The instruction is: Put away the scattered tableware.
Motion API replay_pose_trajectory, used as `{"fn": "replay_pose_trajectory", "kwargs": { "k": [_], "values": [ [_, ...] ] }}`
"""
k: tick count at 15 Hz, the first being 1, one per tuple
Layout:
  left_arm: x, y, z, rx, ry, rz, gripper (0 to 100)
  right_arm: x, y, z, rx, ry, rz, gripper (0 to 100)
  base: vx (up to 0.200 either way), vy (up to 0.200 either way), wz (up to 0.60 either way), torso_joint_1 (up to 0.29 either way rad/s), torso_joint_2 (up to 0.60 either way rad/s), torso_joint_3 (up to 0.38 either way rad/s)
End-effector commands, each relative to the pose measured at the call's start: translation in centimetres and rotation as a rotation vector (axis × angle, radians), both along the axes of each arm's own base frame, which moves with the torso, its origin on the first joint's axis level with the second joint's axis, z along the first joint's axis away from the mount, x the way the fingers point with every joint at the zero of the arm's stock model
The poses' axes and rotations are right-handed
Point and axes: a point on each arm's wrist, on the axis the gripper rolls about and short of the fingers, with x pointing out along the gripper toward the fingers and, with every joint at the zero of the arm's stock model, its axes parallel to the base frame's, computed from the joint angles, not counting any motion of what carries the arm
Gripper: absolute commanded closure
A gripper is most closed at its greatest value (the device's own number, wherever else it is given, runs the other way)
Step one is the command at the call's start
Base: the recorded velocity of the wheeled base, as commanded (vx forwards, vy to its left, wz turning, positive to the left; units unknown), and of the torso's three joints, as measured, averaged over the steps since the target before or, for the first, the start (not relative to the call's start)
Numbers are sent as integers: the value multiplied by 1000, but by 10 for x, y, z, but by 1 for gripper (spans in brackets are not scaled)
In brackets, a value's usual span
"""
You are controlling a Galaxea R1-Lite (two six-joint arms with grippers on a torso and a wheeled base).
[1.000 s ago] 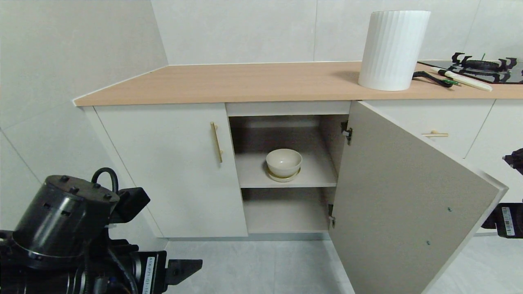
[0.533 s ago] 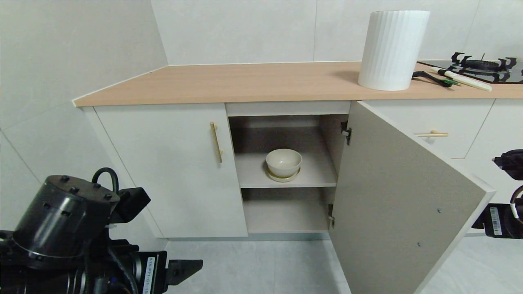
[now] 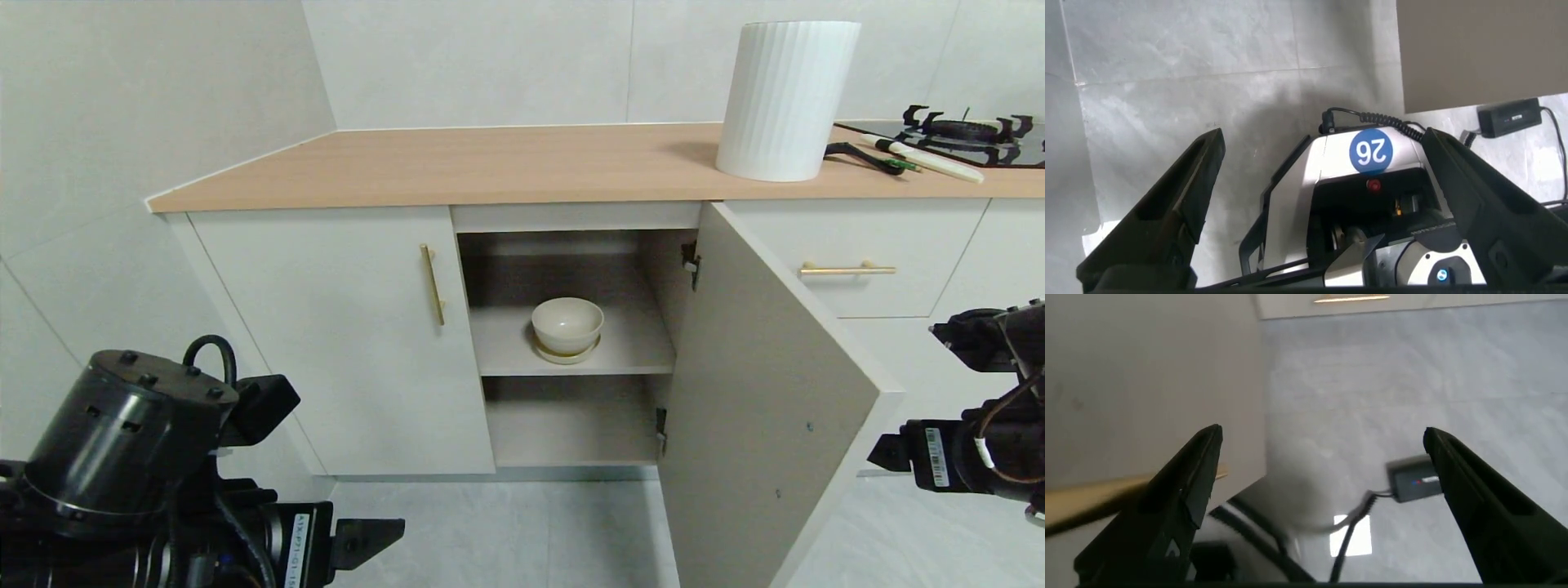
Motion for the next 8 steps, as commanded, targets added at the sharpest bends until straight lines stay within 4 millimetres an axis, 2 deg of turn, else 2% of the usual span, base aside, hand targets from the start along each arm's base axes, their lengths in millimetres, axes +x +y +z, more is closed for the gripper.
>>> {"fn": "replay_pose_trajectory", "kwargs": {
  "k": [1, 8],
  "values": [
    [0, 0, 0, 0, 0, 0, 0, 0, 9, -4, 3, 16, 33, 0, 0, 0, 0, 0, 0, 0],
    [1, 0, 1, -3, -4, 4, 0, 6, 37, -17, 63, -58, 127, 0, 0, 0, 0, 0, 0, 0]
  ]
}}
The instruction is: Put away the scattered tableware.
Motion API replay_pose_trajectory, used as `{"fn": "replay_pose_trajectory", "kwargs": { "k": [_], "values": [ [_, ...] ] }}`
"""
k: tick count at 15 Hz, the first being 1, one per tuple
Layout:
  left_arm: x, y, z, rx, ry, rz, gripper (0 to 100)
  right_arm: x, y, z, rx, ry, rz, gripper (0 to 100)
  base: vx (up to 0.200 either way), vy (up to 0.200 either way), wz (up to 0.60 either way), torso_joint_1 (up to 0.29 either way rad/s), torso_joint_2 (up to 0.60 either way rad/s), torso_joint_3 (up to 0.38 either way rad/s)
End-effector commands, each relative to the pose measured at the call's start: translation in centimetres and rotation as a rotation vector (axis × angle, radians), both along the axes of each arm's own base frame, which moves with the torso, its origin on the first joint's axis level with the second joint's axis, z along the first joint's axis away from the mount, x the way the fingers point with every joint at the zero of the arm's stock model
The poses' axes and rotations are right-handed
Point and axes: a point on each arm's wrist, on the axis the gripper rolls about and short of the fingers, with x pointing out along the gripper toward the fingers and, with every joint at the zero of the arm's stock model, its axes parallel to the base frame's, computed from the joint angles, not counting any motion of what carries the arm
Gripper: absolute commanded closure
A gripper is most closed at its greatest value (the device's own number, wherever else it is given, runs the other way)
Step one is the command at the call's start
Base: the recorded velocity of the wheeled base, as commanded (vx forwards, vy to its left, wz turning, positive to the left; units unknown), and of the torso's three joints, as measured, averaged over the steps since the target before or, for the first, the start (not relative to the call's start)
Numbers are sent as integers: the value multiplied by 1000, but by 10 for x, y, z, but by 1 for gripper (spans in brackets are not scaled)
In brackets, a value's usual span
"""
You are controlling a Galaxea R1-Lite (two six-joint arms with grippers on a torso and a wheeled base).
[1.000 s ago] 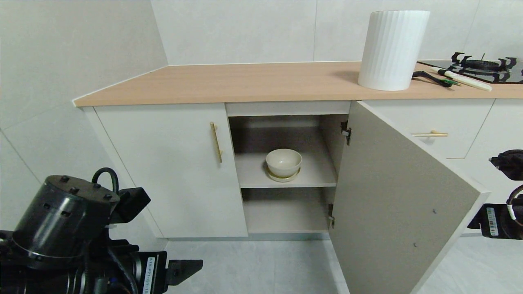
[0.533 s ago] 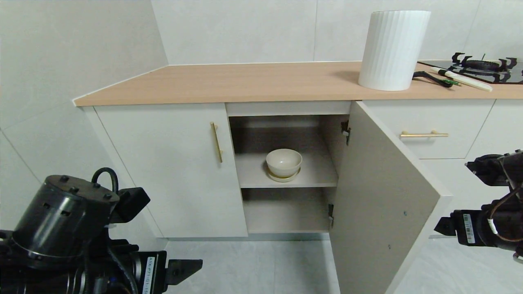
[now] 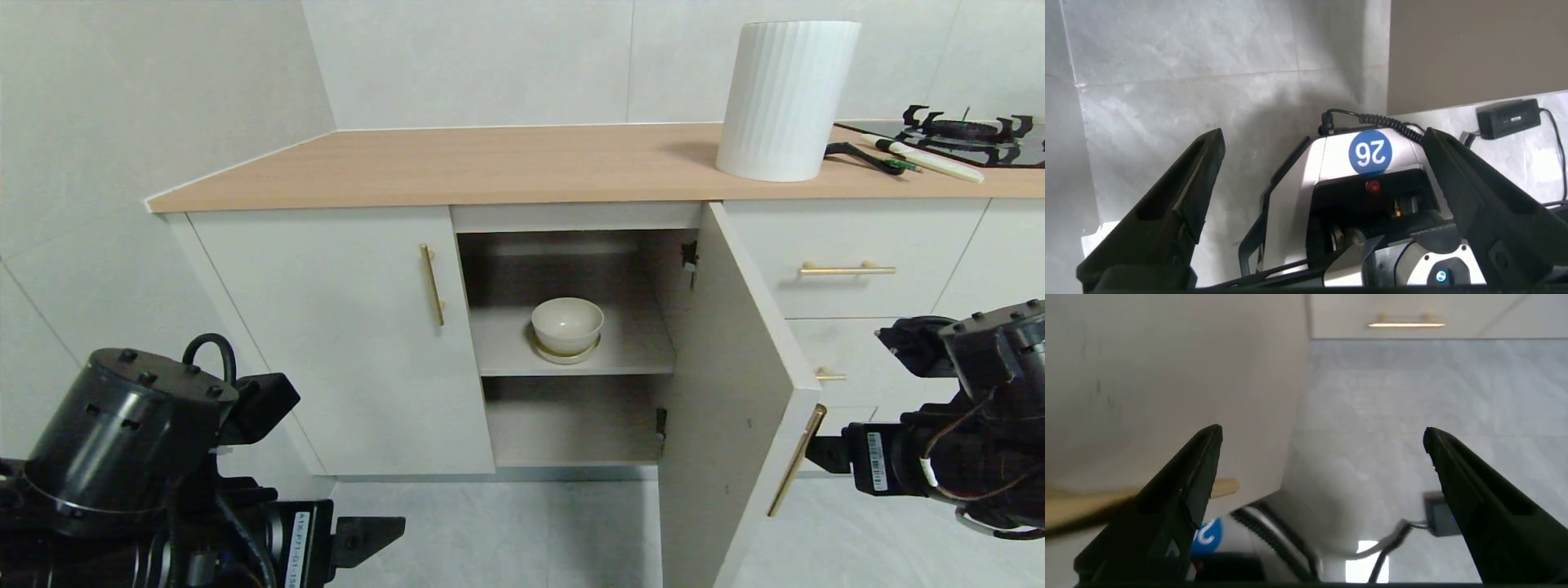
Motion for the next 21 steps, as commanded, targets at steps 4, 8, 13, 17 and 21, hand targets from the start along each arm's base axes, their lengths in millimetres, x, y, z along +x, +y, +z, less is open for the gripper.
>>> {"fn": "replay_pose_trajectory", "kwargs": {
  "k": [4, 8, 13, 17, 21],
  "values": [
    [0, 0, 1, -3, -5, 3, 0, 14, 23, -9, 46, 13, 119, 0, 0, 0, 0, 0, 0, 0],
    [-1, 1, 4, -10, -17, 3, 0, 41, 52, -10, 50, 30, 217, 0, 0, 0, 0, 0, 0, 0],
    [-4, 3, 8, -22, -38, -1, 0, 74, 75, -4, 91, 13, 286, 0, 0, 0, 0, 0, 0, 0],
    [-1, 1, 7, -36, -57, -2, 0, 87, 83, -16, 116, 18, 290, 0, 0, 0, 0, 0, 0, 0],
    [-2, 2, 7, -35, -60, 0, 0, 102, 92, -30, 191, -10, 237, 0, 0, 0, 0, 0, 0, 0]
  ]
}}
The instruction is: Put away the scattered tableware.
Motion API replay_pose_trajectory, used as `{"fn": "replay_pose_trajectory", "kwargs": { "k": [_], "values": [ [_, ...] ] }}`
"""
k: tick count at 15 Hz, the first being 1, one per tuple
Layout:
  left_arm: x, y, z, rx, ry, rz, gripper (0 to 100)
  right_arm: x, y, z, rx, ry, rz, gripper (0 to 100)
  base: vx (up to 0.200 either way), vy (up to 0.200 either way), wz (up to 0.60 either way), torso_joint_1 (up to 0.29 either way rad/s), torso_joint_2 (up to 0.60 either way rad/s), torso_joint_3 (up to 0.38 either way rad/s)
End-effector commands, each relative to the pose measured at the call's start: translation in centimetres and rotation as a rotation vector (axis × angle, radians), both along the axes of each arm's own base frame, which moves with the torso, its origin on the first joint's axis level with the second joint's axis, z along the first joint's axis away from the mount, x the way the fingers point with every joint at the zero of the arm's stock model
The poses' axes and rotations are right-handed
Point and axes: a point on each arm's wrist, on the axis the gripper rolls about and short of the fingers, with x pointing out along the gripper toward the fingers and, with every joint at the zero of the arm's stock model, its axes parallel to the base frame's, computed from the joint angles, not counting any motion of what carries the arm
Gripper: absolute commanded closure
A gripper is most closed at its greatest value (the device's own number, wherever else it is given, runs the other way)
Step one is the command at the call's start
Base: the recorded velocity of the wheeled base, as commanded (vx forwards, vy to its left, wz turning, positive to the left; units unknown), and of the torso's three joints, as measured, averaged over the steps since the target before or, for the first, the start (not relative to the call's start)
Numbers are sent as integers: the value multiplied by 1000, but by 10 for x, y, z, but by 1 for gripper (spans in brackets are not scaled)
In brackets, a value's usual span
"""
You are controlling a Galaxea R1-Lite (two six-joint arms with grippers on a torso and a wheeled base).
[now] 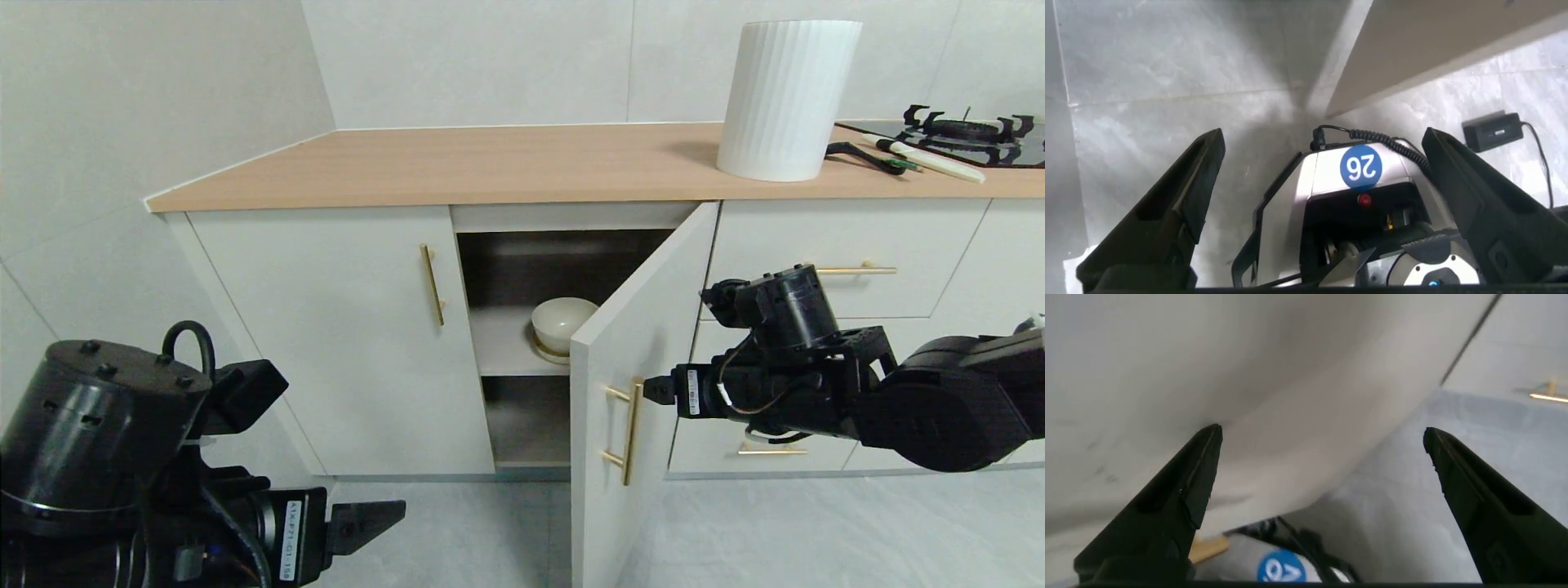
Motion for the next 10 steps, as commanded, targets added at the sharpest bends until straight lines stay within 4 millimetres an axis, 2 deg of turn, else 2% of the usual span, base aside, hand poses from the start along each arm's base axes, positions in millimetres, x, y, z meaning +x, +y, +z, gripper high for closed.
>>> {"fn": "replay_pose_trajectory", "kwargs": {
  "k": [1, 4, 9, 10],
  "values": [
    [0, 0, 0, 0, -2, 0, 0, 5, 4, -11, -7, 18, -3, 0, 0, 0, 0, 0, 0, 0],
    [1, 1, 0, 24, -13, 10, 0, 13, 8, -18, 35, -3, -37, 0, 0, 0, 0, 0, 0, 0],
    [2, 1, -1, 32, -9, 14, 0, 22, 13, -30, 47, -21, -66, 0, 200, 0, 0, 0, 1, 1],
    [2, 0, -2, 33, -8, 14, 0, 22, 14, -29, 54, -21, -70, 0, 0, 0, 0, 0, 0, 0]
  ]
}}
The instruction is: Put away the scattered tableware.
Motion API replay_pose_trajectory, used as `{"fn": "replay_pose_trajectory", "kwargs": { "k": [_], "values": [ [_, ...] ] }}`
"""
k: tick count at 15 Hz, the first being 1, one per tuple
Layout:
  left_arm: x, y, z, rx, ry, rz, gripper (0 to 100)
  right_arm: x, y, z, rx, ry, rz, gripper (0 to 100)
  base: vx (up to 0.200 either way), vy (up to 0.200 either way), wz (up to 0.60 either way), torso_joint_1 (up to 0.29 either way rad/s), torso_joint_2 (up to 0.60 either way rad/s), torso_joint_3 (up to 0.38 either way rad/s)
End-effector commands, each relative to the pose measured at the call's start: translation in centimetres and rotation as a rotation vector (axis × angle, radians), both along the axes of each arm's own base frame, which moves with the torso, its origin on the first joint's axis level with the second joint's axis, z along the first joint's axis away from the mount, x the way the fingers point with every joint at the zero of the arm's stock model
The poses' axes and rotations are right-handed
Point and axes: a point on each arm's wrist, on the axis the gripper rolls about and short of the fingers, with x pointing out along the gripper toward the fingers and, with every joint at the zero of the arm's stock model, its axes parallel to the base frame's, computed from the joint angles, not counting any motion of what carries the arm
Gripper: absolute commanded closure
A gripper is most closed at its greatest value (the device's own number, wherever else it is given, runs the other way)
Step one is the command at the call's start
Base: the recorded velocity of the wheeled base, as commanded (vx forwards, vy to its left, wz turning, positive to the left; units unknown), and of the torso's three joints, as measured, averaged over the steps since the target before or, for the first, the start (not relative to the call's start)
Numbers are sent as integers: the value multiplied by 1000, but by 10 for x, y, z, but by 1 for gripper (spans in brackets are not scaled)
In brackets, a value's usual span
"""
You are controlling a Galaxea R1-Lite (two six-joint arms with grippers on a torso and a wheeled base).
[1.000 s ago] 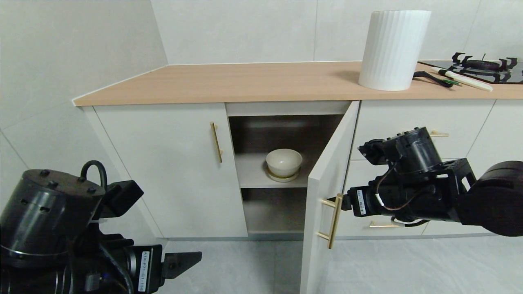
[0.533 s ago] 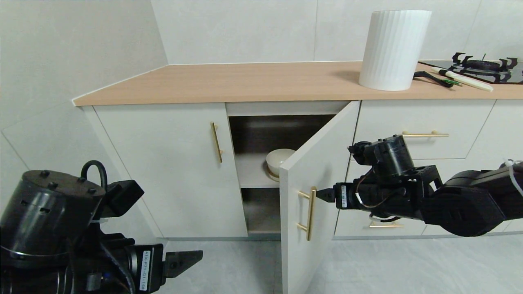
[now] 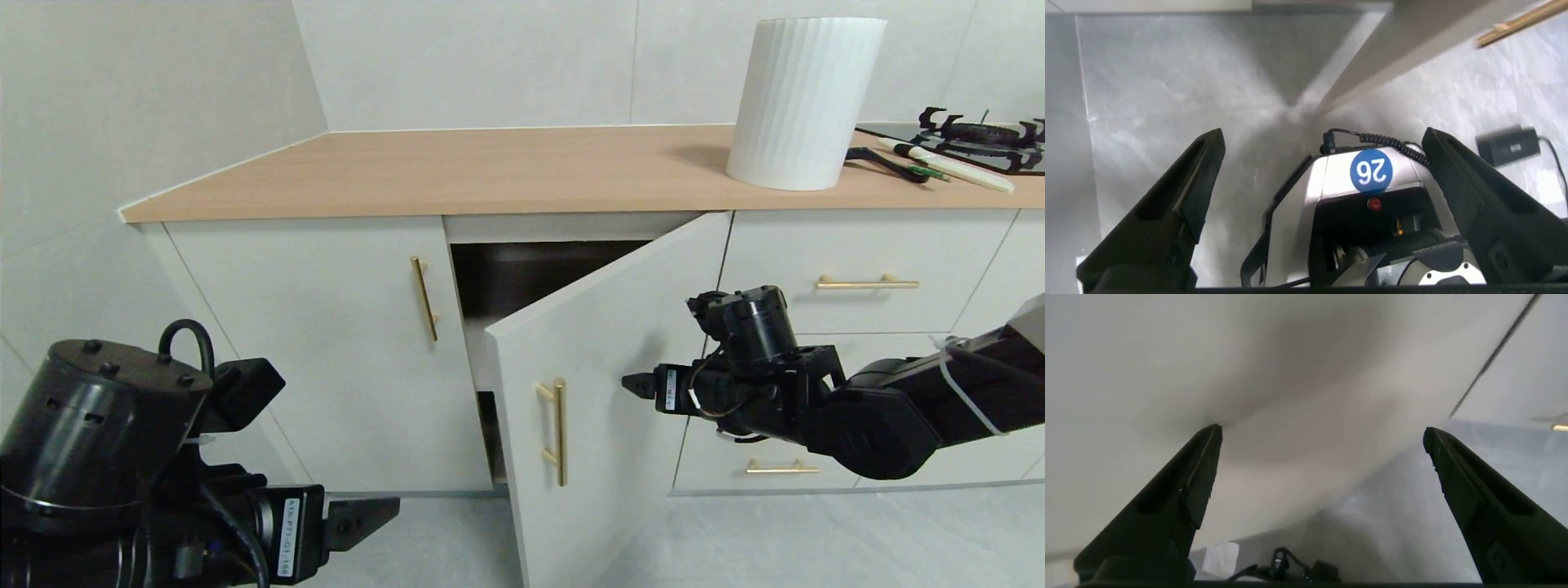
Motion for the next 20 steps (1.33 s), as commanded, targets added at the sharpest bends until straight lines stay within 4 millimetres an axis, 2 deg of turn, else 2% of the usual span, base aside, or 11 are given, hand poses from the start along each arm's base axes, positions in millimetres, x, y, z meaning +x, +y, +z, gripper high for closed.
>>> {"fn": "replay_pose_trajectory", "kwargs": {
  "k": [1, 5, 8, 11, 15, 20],
  "values": [
    [1, -1, -1, 2, 4, -1, 0, 1, 2, -3, -2, 9, 2, 0, 0, 0, 0, 0, 0, 0],
    [1, -1, -1, 3, 5, -1, 0, 7, 6, -9, 30, -18, -15, 0, 0, 0, 0, 0, 0, 0],
    [1, -1, -1, 2, 5, 0, 0, 29, 18, -22, 72, -96, -124, 0, 0, 0, 0, 0, 0, 0],
    [1, -1, -2, 4, 10, -1, 0, 41, 22, -24, 106, -110, -182, 0, 0, 0, 0, 0, 0, 0],
    [2, -1, -3, 9, 16, 0, 0, 54, 19, -20, 155, -128, -234, 0, 0, 0, 0, 0, 0, 0],
    [2, -1, -3, 6, 14, 2, 0, 85, 19, -31, 138, -194, -391, 0, 0, 0, 0, 0, 0, 0]
  ]
}}
